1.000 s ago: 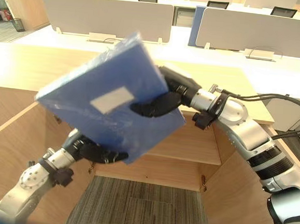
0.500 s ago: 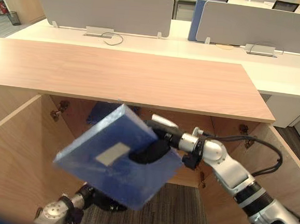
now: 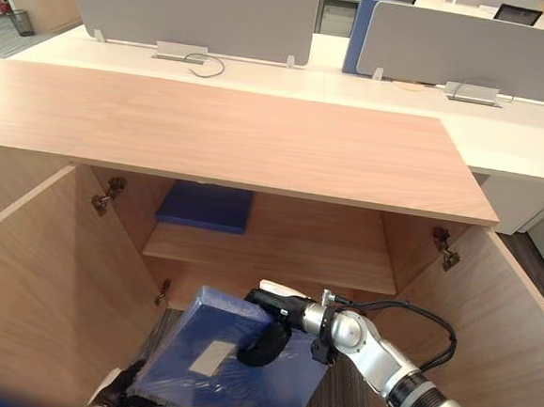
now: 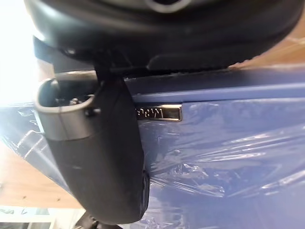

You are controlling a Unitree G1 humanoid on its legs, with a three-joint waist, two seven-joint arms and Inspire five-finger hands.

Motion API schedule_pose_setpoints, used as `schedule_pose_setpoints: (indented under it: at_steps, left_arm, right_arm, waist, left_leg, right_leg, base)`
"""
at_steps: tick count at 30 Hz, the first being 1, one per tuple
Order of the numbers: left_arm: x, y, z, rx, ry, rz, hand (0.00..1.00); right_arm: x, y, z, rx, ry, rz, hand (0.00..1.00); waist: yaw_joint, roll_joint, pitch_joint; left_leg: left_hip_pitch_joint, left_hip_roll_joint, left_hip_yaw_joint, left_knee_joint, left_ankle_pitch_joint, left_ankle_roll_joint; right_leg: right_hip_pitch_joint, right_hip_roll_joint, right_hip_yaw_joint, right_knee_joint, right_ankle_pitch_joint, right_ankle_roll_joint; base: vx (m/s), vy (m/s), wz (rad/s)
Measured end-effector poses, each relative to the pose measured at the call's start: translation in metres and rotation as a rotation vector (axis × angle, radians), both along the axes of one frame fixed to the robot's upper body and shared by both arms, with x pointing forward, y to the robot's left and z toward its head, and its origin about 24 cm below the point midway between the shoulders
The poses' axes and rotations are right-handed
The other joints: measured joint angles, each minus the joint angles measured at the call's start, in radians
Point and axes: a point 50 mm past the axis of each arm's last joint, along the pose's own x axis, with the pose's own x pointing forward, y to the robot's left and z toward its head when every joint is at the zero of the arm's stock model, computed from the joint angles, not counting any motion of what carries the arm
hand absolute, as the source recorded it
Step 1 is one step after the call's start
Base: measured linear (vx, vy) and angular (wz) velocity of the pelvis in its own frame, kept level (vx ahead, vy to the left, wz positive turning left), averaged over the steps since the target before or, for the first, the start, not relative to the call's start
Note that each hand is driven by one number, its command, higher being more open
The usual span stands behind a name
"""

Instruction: Walk over to the cabinet, pick up the folder, carry it to the office cabinet, place the folder inside the office cabinet, then close the office cabinet door

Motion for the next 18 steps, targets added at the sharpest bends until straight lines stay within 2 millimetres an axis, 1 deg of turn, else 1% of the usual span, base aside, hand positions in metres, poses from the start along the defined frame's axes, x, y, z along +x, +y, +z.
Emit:
schedule_pose_setpoints:
  at_steps: [1,3,4,5,6,7,8,9,10,11,12,13,14,15,16,17,18]
  left_arm:
    - [-0.001,-0.002,-0.001,0.003,-0.006,0.026,1.00]
    - [-0.002,-0.011,-0.003,-0.019,-0.032,0.122,1.00]
    - [-0.003,-0.013,-0.004,-0.028,-0.036,0.146,1.00]
    - [-0.004,-0.016,-0.005,-0.043,-0.040,0.189,1.00]
    - [-0.004,-0.019,-0.006,-0.055,-0.048,0.229,1.00]
    - [-0.004,-0.019,-0.006,-0.057,-0.051,0.238,1.00]
    - [-0.002,-0.020,-0.006,-0.063,-0.061,0.253,1.00]
    - [0.002,-0.022,-0.005,-0.067,-0.077,0.284,1.00]
    - [0.004,-0.023,-0.005,-0.069,-0.084,0.298,1.00]
    - [0.009,-0.021,-0.004,-0.074,-0.108,0.342,1.00]
    - [0.016,-0.019,-0.002,-0.079,-0.141,0.405,1.00]
    - [0.016,-0.018,-0.002,-0.079,-0.147,0.423,1.00]
    - [0.015,-0.014,-0.002,-0.074,-0.158,0.490,1.00]
    - [0.013,-0.010,-0.002,-0.068,-0.158,0.556,1.00]
    - [0.013,-0.008,-0.001,-0.065,-0.162,0.589,1.00]
    - [0.015,-0.004,0.000,-0.062,-0.183,0.649,1.00]
    - [0.018,-0.001,0.002,-0.062,-0.199,0.676,1.00]
  right_arm:
    - [0.002,-0.002,-0.003,0.000,0.002,-0.031,0.00]
    - [0.012,-0.010,-0.018,0.043,0.040,-0.236,0.00]
    - [0.015,-0.012,-0.022,0.061,0.050,-0.302,0.00]
    - [0.020,-0.016,-0.028,0.090,0.068,-0.416,0.00]
    - [0.026,-0.022,-0.032,0.123,0.093,-0.535,0.00]
    - [0.028,-0.025,-0.034,0.142,0.106,-0.589,0.00]
    - [0.035,-0.032,-0.037,0.178,0.123,-0.701,0.00]
    - [0.042,-0.035,-0.038,0.228,0.142,-0.824,0.00]
    - [0.047,-0.035,-0.037,0.256,0.146,-0.882,0.00]
    - [0.058,-0.034,-0.031,0.353,0.164,-1.003,0.00]
    - [0.072,-0.028,-0.020,0.544,0.204,-1.155,0.00]
    - [0.074,-0.025,-0.018,0.594,0.222,-1.181,0.00]
    - [0.081,-0.013,-0.011,0.780,0.296,-1.260,0.00]
    - [0.088,-0.002,0.001,0.953,0.349,-1.298,0.00]
    - [0.091,0.004,0.008,1.057,0.381,-1.301,0.00]
    - [0.098,0.016,0.028,1.259,0.411,-1.268,0.00]
    - [0.102,0.022,0.041,1.348,0.410,-1.238,0.00]
  waist:
    - [0.002,0.004,0.005]
    - [0.009,0.020,0.029]
    - [0.011,0.024,0.032]
    - [0.013,0.030,0.036]
    - [0.016,0.033,0.044]
    - [0.018,0.034,0.047]
    - [0.025,0.034,0.058]
    - [0.027,0.032,0.078]
    - [0.030,0.031,0.093]
    - [0.035,0.030,0.128]
    - [0.044,0.036,0.186]
    - [0.047,0.035,0.194]
    - [0.058,0.034,0.213]
    - [0.080,0.044,0.222]
    - [0.088,0.048,0.227]
    - [0.098,0.034,0.240]
    - [0.101,0.032,0.251]
  left_leg:
    - [-0.002,-0.001,-0.001,0.000,0.000,0.000]
    - [-0.008,-0.005,-0.005,0.000,0.000,0.001]
    - [-0.012,-0.006,-0.007,0.000,0.000,0.001]
    - [-0.022,-0.007,-0.010,0.000,0.000,0.001]
    - [-0.029,-0.009,-0.011,0.000,0.000,0.001]
    - [-0.033,-0.010,-0.011,0.000,0.000,0.002]
    - [-0.037,-0.012,-0.008,0.001,-0.003,0.006]
    - [-0.037,-0.017,-0.001,0.005,-0.010,0.013]
    - [-0.041,-0.021,0.004,0.020,-0.022,0.019]
    - [-0.061,-0.024,0.018,0.082,-0.058,0.030]
    - [-0.080,-0.006,0.045,0.195,-0.119,0.040]
    - [-0.084,-0.001,0.052,0.223,-0.136,0.042]
    - [-0.107,0.024,0.073,0.330,-0.198,0.048]
    - [-0.130,0.057,0.091,0.419,-0.249,0.056]
    - [-0.142,0.066,0.101,0.455,-0.267,0.057]
    - [-0.177,0.066,0.112,0.527,-0.298,0.057]
    - [-0.201,0.069,0.111,0.565,-0.316,0.056]
  right_leg:
    - [-0.001,-0.001,0.000,-0.001,0.000,0.001]
    - [-0.004,-0.004,-0.005,-0.004,0.002,0.003]
    - [-0.007,-0.004,-0.006,-0.005,0.002,0.004]
    - [-0.015,-0.005,-0.010,-0.006,0.003,0.005]
    - [-0.021,-0.006,-0.011,-0.008,0.004,0.007]
    - [-0.025,-0.007,-0.011,-0.007,0.004,0.007]
    - [-0.036,-0.011,-0.007,0.005,0.001,0.012]
    - [-0.054,-0.020,0.004,0.039,-0.011,0.024]
    - [-0.068,-0.029,0.013,0.069,-0.020,0.029]
    - [-0.108,-0.046,0.032,0.158,-0.032,0.045]
    - [-0.161,-0.057,0.040,0.294,-0.032,0.046]
    - [-0.172,-0.061,0.037,0.321,-0.031,0.047]
    - [-0.197,-0.073,0.002,0.393,-0.029,0.048]
    - [-0.213,-0.087,-0.072,0.431,-0.030,0.045]
    - [-0.215,-0.109,-0.136,0.435,-0.049,0.013]
    - [-0.206,-0.164,-0.246,0.415,-0.055,-0.002]
    - [-0.207,-0.177,-0.267,0.405,-0.063,0.014]
  base:
    - [-0.01,0.033,0.03]
    - [-0.01,0.030,0.05]
    - [0.01,0.022,0.07]
    - [0.03,0.021,0.07]
    - [0.03,0.021,0.05]
    - [0.05,0.027,-0.01]
    - [0.04,0.039,-0.09]
    - [0.04,0.053,-0.15]
    - [0.03,0.081,-0.31]
    - [0.01,0.103,-0.56]
    - [0.00,0.107,-0.57]
    - [-0.02,0.096,-0.71]
    - [-0.01,0.072,-0.75]
    - [-0.01,0.053,-0.78]
    - [-0.01,0.051,-0.61]
    - [-0.04,0.046,-0.26]
    - [-0.06,0.035,-0.09]
